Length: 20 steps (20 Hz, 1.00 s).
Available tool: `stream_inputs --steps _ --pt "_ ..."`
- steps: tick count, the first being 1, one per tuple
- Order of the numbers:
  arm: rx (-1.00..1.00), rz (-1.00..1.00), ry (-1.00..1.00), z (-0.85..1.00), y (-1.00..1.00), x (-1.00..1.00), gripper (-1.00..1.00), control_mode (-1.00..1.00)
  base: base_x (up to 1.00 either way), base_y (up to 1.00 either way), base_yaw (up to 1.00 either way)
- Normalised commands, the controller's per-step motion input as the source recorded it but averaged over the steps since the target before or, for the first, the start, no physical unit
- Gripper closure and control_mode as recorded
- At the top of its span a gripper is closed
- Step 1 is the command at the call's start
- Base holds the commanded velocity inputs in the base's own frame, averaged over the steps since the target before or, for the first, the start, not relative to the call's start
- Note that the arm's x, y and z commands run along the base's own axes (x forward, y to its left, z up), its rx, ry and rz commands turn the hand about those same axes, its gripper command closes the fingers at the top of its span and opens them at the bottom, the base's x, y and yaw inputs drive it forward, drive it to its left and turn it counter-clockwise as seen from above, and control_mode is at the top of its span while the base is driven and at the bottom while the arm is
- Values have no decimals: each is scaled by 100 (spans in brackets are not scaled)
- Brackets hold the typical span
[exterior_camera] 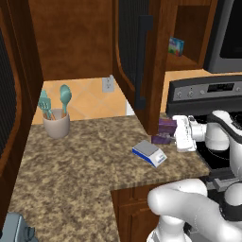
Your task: Pick the cereal and place it on the digital scale for weighing, and close the cabinet.
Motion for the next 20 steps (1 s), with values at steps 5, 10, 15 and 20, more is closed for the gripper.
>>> stream_inputs --steps 5,10,15,20 --pt "-1 0 7 -44 25 20 100 -100 0 0 0" --pt "-1 0 10 -31 11 26 100 -100 0 0 0" --pt "-1 0 0 -19 5 17 100 -100 0 0 0" --pt "0 0 -2 -15 0 19 100 -100 0 0 0"
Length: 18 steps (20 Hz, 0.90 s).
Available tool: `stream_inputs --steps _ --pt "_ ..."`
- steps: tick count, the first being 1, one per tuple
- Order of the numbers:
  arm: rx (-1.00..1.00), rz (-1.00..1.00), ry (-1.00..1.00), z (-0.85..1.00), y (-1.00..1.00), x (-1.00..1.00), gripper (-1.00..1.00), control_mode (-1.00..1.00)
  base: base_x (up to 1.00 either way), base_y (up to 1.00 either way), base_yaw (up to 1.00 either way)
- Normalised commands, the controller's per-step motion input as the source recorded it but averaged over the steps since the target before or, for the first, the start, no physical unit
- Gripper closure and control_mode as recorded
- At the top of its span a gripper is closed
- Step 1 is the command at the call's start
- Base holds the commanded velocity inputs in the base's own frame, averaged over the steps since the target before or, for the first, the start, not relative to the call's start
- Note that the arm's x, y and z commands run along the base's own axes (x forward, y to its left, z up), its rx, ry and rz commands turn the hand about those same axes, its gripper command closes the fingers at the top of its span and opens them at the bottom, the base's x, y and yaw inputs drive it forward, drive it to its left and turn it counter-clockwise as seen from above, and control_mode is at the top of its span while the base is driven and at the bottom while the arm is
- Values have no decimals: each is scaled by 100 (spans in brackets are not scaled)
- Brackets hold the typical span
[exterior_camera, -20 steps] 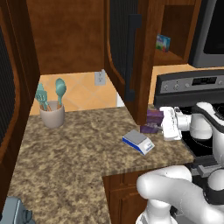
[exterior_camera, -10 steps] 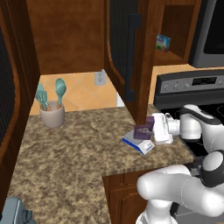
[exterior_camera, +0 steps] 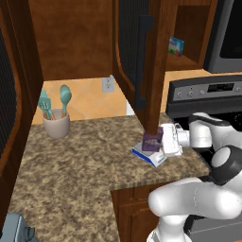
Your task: Pick the cereal and place it on the digital scale for weighing, and close the cabinet.
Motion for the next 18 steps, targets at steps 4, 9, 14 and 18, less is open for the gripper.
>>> stream_inputs --steps 4,9,14,18 --pt "0 0 0 -29 0 29 100 -100 0 0 0" --pt "0 0 0 -36 0 32 100 -100 0 0 0" --pt "0 0 0 -21 0 37 100 -100 0 0 0" --pt "0 0 -9 -9 0 8 100 -100 0 0 0"
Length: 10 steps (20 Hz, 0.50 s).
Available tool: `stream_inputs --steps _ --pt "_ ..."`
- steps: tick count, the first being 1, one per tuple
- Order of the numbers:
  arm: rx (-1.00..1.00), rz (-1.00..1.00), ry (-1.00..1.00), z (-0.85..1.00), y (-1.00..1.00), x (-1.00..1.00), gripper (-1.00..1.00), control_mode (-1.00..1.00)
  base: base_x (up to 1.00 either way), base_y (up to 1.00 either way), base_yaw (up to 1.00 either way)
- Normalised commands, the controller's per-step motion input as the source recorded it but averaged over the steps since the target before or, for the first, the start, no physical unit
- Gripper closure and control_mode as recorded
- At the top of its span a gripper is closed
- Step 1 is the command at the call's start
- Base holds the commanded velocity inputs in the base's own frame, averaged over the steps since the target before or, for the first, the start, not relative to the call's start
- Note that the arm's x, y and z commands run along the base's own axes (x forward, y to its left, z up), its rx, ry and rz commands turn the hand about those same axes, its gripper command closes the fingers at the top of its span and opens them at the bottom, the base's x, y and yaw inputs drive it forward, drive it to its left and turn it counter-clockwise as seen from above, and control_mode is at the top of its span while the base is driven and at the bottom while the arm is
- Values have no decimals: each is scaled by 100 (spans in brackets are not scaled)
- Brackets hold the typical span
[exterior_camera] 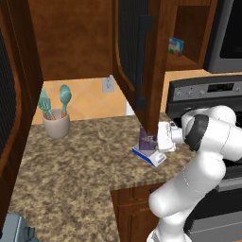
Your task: Pick the cereal and place it on the digital scale for weighing, and close the cabinet.
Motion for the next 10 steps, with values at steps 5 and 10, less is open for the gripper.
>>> stream_inputs --steps 5,10 --pt "0 0 -11 -8 0 -18 100 -100 0 0 0" --pt "0 0 -1 -15 4 -2 -100 -100 0 0 0"
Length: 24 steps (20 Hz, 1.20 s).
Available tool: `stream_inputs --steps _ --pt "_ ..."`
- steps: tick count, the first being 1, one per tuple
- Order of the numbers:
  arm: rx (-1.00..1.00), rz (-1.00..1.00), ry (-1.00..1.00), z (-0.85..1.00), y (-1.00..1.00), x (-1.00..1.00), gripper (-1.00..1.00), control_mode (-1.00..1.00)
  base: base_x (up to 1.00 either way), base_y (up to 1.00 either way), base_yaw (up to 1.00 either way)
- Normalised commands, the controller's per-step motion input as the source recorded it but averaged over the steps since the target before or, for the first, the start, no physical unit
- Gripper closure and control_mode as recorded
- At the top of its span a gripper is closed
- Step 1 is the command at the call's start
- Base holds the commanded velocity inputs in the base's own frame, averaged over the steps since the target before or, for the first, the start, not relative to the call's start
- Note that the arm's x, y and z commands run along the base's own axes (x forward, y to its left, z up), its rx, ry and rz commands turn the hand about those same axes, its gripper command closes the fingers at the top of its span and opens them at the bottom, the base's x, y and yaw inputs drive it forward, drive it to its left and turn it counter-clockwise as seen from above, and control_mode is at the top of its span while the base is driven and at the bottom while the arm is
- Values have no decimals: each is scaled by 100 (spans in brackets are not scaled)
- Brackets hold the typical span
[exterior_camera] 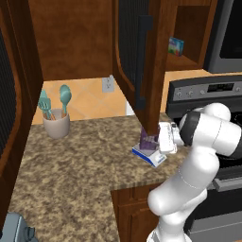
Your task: Pick the cereal and place it on the digital scale for weighing, and close the cabinet.
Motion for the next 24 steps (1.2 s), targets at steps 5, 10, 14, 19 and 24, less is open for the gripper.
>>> stream_inputs --steps 5,10,14,19,24 --pt "0 0 0 0 -4 0 -100 -100 0 0 0" --pt "0 0 -1 0 -13 0 -100 -100 0 0 0" --pt "5 0 -10 9 -48 -11 -100 -100 0 0 0" --pt "7 0 -33 58 -46 -63 -100 -100 0 0 0" --pt "5 0 -35 78 -40 -79 -100 -100 0 0 0"
